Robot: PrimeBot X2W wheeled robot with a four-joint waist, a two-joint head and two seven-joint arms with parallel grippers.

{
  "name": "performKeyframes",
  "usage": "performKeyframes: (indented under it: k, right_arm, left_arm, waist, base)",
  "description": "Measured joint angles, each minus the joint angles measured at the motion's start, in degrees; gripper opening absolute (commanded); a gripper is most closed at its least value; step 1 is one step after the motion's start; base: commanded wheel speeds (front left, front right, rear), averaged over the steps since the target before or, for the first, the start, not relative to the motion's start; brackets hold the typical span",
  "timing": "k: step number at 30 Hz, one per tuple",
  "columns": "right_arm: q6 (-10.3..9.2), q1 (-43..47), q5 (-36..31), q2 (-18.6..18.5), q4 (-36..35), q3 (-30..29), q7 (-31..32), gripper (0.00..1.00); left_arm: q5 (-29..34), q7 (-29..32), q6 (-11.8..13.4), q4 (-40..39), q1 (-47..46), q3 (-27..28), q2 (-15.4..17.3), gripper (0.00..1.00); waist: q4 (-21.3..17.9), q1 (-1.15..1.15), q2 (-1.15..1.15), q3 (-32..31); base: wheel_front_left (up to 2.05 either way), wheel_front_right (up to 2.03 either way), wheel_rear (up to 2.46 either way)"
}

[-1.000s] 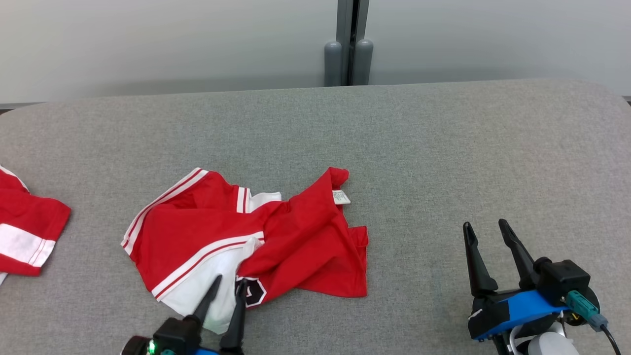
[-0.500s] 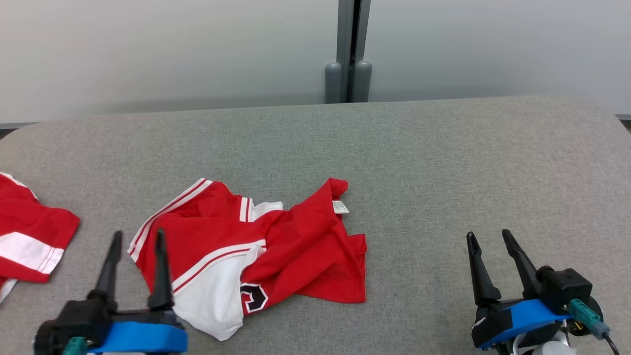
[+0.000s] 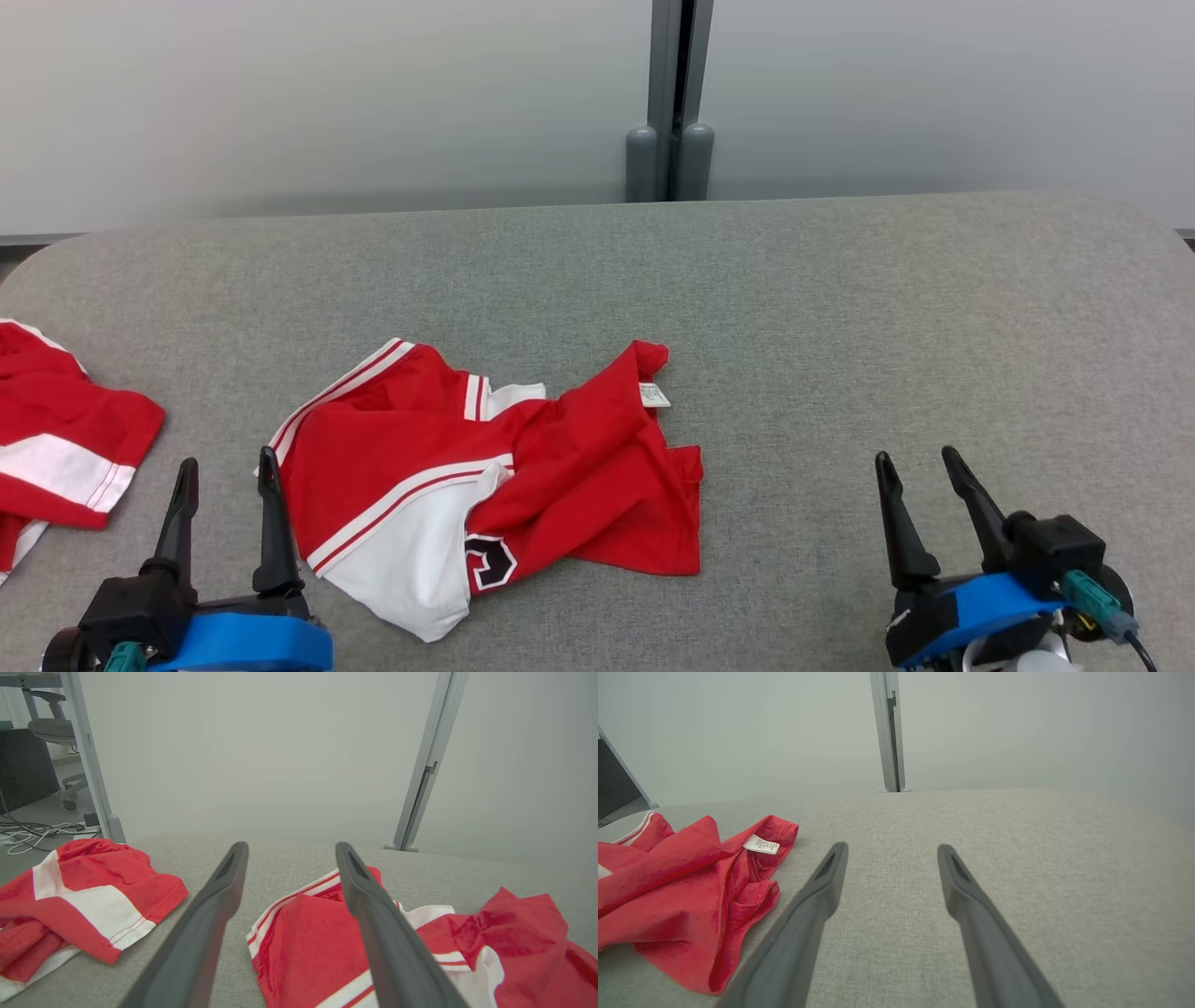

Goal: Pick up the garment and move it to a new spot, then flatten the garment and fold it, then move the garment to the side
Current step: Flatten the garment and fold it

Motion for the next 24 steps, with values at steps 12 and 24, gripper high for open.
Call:
performKeyframes:
  k: [12, 24]
  right_arm:
    - [0.0, -18.28, -1.43, -1.58, 7.89, 10.31, 0.0, 1.0]
    - [0.0, -37.97, -1.29, -3.08, 31.27, 16.88, 0.0, 1.0]
  left_arm:
    - [-1.29, 0.0, -0.03, 0.09, -2.87, -2.82, -0.19, 1.0]
    - [-5.15, 0.0, 0.04, 0.36, -7.14, -6.73, -0.2, 1.0]
  waist:
    - [4.2, 0.01, 0.0, 2.7]
    - [11.2, 0.01, 0.01, 8.2]
  base:
    - [0.0, 0.0, 0.0]
    - [0.0, 0.0, 0.0]
